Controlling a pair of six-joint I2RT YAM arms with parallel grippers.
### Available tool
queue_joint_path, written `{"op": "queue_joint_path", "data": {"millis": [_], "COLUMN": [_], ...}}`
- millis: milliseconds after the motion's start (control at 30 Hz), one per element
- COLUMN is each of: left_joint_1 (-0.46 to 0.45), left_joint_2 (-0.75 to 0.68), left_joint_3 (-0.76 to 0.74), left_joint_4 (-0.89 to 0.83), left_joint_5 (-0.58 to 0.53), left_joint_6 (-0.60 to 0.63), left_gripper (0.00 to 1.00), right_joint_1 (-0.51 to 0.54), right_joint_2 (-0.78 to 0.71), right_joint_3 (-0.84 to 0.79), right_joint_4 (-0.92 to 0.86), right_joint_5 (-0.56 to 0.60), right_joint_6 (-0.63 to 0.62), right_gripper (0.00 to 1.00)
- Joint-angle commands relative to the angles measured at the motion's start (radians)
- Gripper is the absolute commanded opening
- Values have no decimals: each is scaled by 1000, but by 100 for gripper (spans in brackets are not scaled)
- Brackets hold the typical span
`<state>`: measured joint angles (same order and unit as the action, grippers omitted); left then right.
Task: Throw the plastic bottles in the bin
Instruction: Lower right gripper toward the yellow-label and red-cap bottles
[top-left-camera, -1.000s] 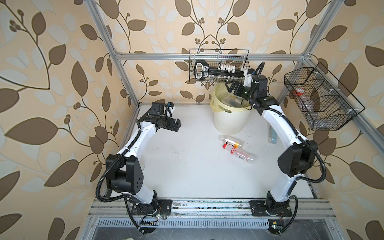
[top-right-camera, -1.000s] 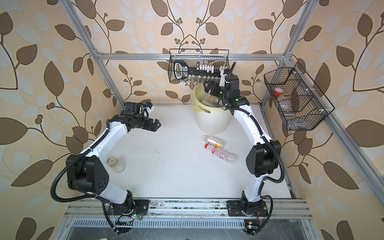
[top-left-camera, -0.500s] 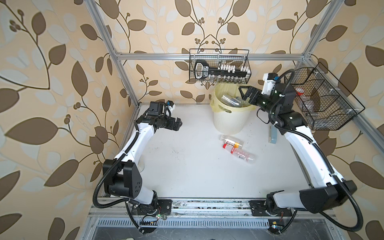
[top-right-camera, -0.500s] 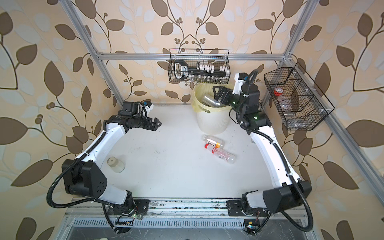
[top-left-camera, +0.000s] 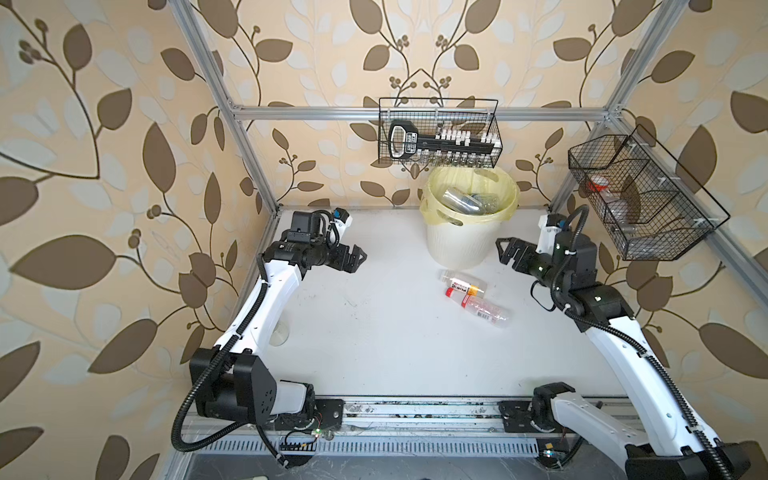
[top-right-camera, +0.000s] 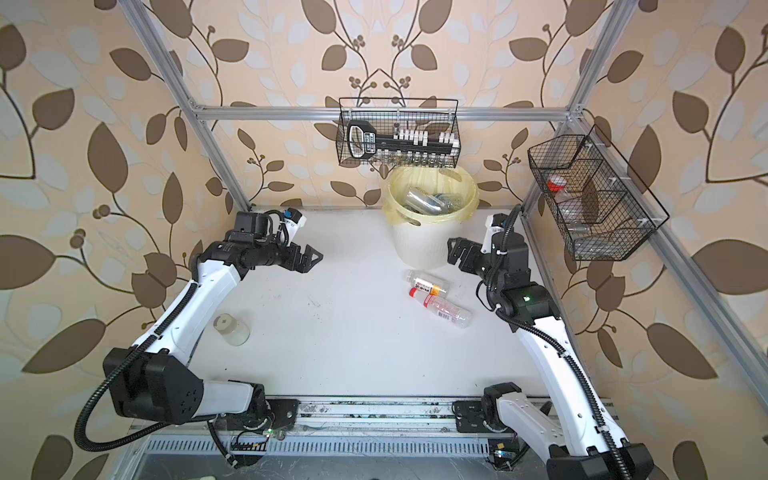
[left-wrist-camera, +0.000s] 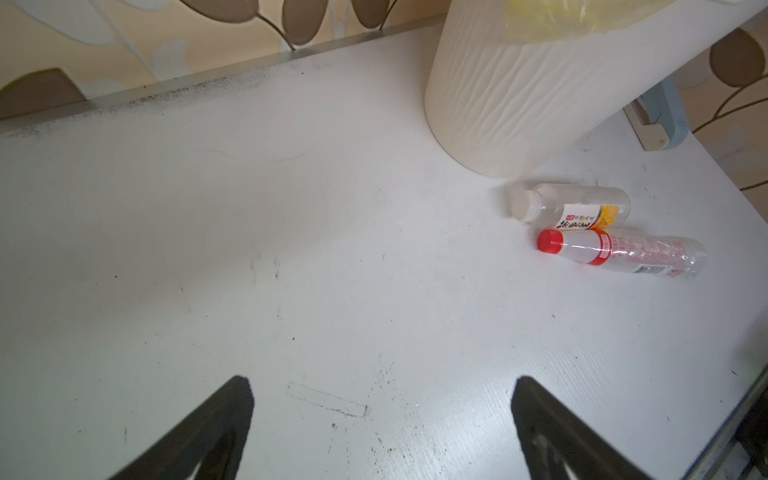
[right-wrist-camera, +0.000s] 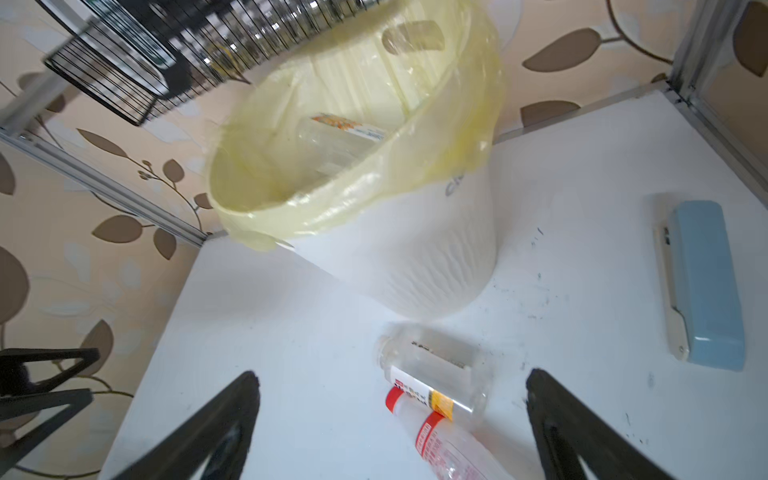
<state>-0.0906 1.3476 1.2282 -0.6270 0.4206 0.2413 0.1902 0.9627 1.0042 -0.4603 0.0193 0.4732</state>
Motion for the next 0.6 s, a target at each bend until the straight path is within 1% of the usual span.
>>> {"op": "queue_joint_path", "data": {"millis": [0, 67, 133, 200, 367, 467, 567], "left_joint_1": [4, 5, 5, 4, 9, 21, 51], "left_joint_2": [-38, -47, -56, -61, -72, -70, -64], "left_joint_3": [-33, -55, -76, -87, -115, -144, -132], "left_joint_4": [-17, -16, -9, -4, -10, -4, -24], "left_joint_5": [52, 53, 56, 63, 90, 146, 207], "left_joint_6": [38, 39, 33, 10, 5, 19, 19], "left_gripper": [99, 99, 99, 99, 99, 99, 99], "right_joint_1": [59, 108, 137, 153, 163, 171, 206], "right_joint_2": [-22, -24, -25, -24, 7, 67, 125], "right_joint_3": [-58, -96, -134, -173, -269, -271, -280], "right_joint_4": [-50, -60, -63, -61, -41, -70, -58], "right_joint_5": [104, 138, 145, 141, 146, 153, 172], "right_joint_6": [-54, -71, -71, -66, -42, -44, -47], "right_gripper": [100, 100, 100, 100, 100, 100, 100]}}
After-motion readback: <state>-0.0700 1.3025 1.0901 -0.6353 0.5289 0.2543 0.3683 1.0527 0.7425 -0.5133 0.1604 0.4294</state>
